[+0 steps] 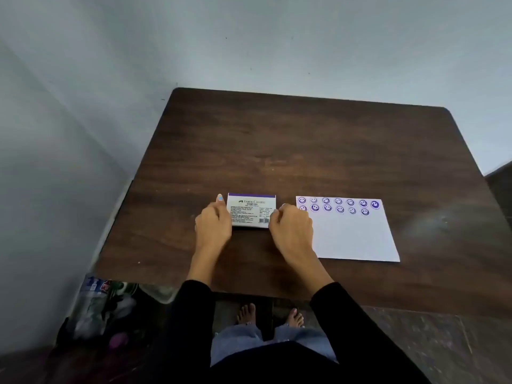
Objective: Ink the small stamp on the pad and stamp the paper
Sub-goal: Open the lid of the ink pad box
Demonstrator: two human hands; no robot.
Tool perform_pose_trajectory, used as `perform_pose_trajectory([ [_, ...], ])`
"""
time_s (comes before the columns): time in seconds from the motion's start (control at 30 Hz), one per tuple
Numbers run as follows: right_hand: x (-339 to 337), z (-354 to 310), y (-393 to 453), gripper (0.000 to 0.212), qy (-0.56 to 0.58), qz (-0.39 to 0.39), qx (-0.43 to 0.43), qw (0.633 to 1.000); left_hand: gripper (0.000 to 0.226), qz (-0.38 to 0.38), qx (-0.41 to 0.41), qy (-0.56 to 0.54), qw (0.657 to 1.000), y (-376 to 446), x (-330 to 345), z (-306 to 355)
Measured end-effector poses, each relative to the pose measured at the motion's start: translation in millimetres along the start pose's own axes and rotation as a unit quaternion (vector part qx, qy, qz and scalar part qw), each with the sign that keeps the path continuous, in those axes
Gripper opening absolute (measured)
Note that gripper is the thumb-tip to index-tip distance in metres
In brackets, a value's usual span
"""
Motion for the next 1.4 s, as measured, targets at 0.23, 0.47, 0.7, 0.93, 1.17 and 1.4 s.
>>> perform_pose_trajectory([
  [0.23, 15, 1, -5, 0.016, -0.027, -0.031, 0.01, 0.999, 0.054, -0.023, -0.028, -0.008, 0.999, -1, 3, -8],
  [0.47, 20, -3, -6, 0.017, -0.017, -0.047, 0.004, 0.999, 0.058, -0.008, -0.066, -0.02, 0.998, 3, 1, -13],
  [0.7, 15, -5, -3, 0.021, -0.017, -0.041, -0.004, 0.999, 0.063, 0.0, -0.073, -0.017, 0.997, 6, -1, -7],
  [0.93, 4, -11, 6, 0.029, -0.022, 0.006, -0.003, 1.0, 0.056, 0.013, -0.096, -0.054, 0.994, 15, -12, 9],
  [1.17, -13, -25, 27, 0.044, 0.01, 0.05, 0.01, 0.999, 0.06, 0.009, -0.127, -0.126, 0.984, 36, -24, 23],
  [1.4, -25, -39, 64, 0.053, 0.034, 0.037, 0.034, 0.998, 0.069, -0.002, -0.131, -0.179, 0.975, 62, -15, 36],
])
Point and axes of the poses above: each hand's wrist, its own y-axis towards the middle knuckle, its own x-axis out of the palm, z = x × y, the point moved 1 cm from there along y, towards the middle knuckle, and after that the axes turned 2 degrees about x, right-handed, at the moved point
